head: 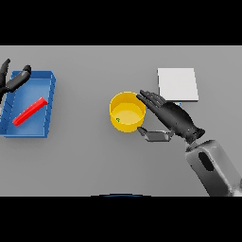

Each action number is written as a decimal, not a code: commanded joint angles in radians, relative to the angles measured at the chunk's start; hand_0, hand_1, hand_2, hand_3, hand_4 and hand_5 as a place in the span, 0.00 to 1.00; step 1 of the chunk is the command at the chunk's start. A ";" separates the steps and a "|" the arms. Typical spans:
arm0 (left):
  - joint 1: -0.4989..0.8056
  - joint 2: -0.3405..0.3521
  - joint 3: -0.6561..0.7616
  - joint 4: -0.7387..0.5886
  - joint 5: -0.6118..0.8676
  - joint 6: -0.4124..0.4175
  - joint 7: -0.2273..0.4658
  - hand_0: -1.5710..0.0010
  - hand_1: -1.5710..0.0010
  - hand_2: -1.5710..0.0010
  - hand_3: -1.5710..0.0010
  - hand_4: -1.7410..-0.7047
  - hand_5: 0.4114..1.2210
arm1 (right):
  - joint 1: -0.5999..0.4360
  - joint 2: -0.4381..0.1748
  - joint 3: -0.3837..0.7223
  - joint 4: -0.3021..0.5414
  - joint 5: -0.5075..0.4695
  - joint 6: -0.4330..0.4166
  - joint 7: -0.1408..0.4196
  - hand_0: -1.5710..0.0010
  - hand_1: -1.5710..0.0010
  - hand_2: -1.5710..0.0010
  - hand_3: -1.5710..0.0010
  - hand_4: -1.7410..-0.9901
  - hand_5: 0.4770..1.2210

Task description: Pick up the red beaker and tilt it to pour out 1 green nut into yellow bowl. Pick up the yellow bowl and place it on the metallic measuring scale.

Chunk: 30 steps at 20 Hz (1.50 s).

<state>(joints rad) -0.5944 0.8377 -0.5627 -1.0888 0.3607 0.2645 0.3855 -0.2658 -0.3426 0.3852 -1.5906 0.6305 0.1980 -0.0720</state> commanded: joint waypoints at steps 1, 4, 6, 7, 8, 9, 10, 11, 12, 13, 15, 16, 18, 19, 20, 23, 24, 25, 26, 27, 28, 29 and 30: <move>0.007 0.007 0.000 -0.008 0.003 -0.003 0.000 1.00 1.00 1.00 1.00 0.99 0.32 | -0.032 -0.016 0.039 0.023 0.044 0.018 -0.022 1.00 1.00 1.00 1.00 0.68 0.30; -0.004 -0.007 -0.004 0.016 -0.004 -0.007 -0.004 1.00 1.00 1.00 1.00 0.99 0.33 | -0.123 -0.058 0.125 0.087 0.134 0.073 -0.082 1.00 1.00 1.00 1.00 0.69 0.31; 0.008 0.006 0.004 0.004 0.007 -0.014 -0.012 1.00 1.00 1.00 1.00 0.99 0.33 | -0.185 -0.075 0.161 0.117 0.165 0.117 -0.104 1.00 1.00 1.00 1.00 0.70 0.31; 0.006 0.005 0.005 0.008 0.007 -0.014 -0.012 1.00 1.00 1.00 1.00 0.99 0.33 | -0.211 -0.070 0.179 0.143 0.178 0.128 -0.112 1.00 1.00 1.00 1.00 0.71 0.31; 0.020 0.006 0.007 0.001 0.013 -0.011 -0.019 1.00 1.00 1.00 1.00 0.99 0.34 | -0.232 -0.071 0.202 0.165 0.195 0.144 -0.122 1.00 1.00 1.00 1.00 0.70 0.31; 0.020 0.003 0.009 -0.001 0.018 -0.011 -0.017 1.00 1.00 1.00 1.00 0.98 0.34 | -0.256 -0.066 0.219 0.185 0.203 0.162 -0.131 1.00 1.00 1.00 1.00 0.70 0.31; 0.020 0.012 0.014 -0.005 0.022 -0.013 -0.014 1.00 1.00 1.00 1.00 0.98 0.34 | -0.287 -0.056 0.233 0.213 0.214 0.182 -0.119 1.00 1.00 1.00 1.00 0.70 0.31; 0.014 0.012 0.015 0.004 0.021 -0.019 -0.018 1.00 1.00 1.00 1.00 0.98 0.34 | -0.306 -0.046 0.249 0.246 0.224 0.196 -0.111 1.00 1.00 1.00 1.00 0.69 0.31; 0.019 0.012 0.015 0.001 0.020 -0.013 -0.024 1.00 1.00 1.00 1.00 0.98 0.34 | -0.327 -0.053 0.263 0.266 0.236 0.204 -0.128 1.00 1.00 1.00 1.00 0.69 0.30; 0.022 0.008 0.016 0.005 0.023 -0.019 -0.028 1.00 1.00 1.00 1.00 0.98 0.34 | -0.344 -0.045 0.274 0.290 0.246 0.208 -0.125 1.00 1.00 1.00 1.00 0.69 0.30; 0.026 0.015 0.022 0.005 0.028 -0.022 -0.037 1.00 1.00 1.00 1.00 0.98 0.34 | -0.369 -0.025 0.302 0.338 0.267 0.216 -0.124 1.00 1.00 1.00 1.00 0.68 0.30; 0.028 0.011 0.023 -0.007 0.033 -0.018 -0.038 1.00 1.00 1.00 1.00 0.98 0.34 | -0.382 -0.023 0.309 0.360 0.277 0.213 -0.125 1.00 1.00 1.00 1.00 0.67 0.31; 0.027 0.014 0.023 -0.009 0.034 -0.020 -0.032 1.00 1.00 1.00 1.00 0.98 0.34 | -0.409 -0.015 0.328 0.396 0.288 0.233 -0.128 1.00 1.00 1.00 1.00 0.64 0.32; 0.031 0.019 0.023 -0.007 0.032 -0.018 -0.029 1.00 1.00 1.00 1.00 0.98 0.34 | -0.422 -0.014 0.336 0.413 0.290 0.250 -0.135 1.00 1.00 1.00 1.00 0.63 0.33; 0.034 0.018 0.025 0.002 0.035 -0.026 -0.037 1.00 1.00 1.00 1.00 0.98 0.33 | -0.440 -0.012 0.338 0.423 0.291 0.262 -0.137 1.00 1.00 1.00 1.00 0.63 0.34; 0.029 0.019 0.024 -0.009 0.031 -0.017 -0.038 1.00 1.00 1.00 1.00 0.99 0.34 | -0.459 0.006 0.351 0.453 0.293 0.290 -0.129 1.00 1.00 1.00 1.00 0.60 0.36; 0.046 0.023 0.023 -0.026 0.035 -0.012 -0.042 1.00 1.00 1.00 1.00 0.99 0.34 | -0.452 0.008 0.349 0.457 0.289 0.286 -0.132 1.00 1.00 1.00 1.00 0.59 0.37; 0.046 0.015 0.022 -0.030 0.037 -0.008 -0.044 1.00 1.00 1.00 1.00 0.99 0.34 | -0.455 0.012 0.336 0.454 0.276 0.296 -0.126 1.00 1.00 1.00 1.00 0.58 0.38; 0.046 0.030 0.028 -0.031 0.039 -0.013 -0.039 1.00 1.00 1.00 1.00 0.99 0.34 | -0.445 0.027 0.339 0.473 0.277 0.293 -0.110 1.00 1.00 1.00 0.99 0.56 0.42; 0.051 0.033 0.030 -0.028 0.040 -0.015 -0.050 1.00 1.00 1.00 1.00 0.99 0.34 | -0.443 0.037 0.338 0.475 0.276 0.299 -0.092 1.00 0.99 0.99 0.97 0.54 0.45; 0.049 0.034 0.033 -0.025 0.043 -0.020 -0.051 1.00 1.00 1.00 1.00 0.99 0.34 | -0.449 0.032 0.332 0.473 0.274 0.307 -0.088 0.93 0.94 0.94 0.94 0.51 0.49; 0.043 0.034 0.032 -0.025 0.043 -0.021 -0.040 1.00 1.00 1.00 1.00 0.99 0.35 | -0.449 0.030 0.338 0.473 0.280 0.306 -0.087 0.82 0.85 0.89 0.89 0.47 0.53; 0.045 0.027 0.030 -0.024 0.044 -0.022 -0.045 1.00 1.00 1.00 1.00 0.99 0.35 | -0.455 0.035 0.343 0.482 0.286 0.299 -0.099 0.65 0.70 0.80 0.83 0.43 0.63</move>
<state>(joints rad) -0.5488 0.8642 -0.5329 -1.1126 0.4053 0.2419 0.3409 -0.7206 -0.3072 0.7287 -1.1083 0.9166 0.4972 -0.1700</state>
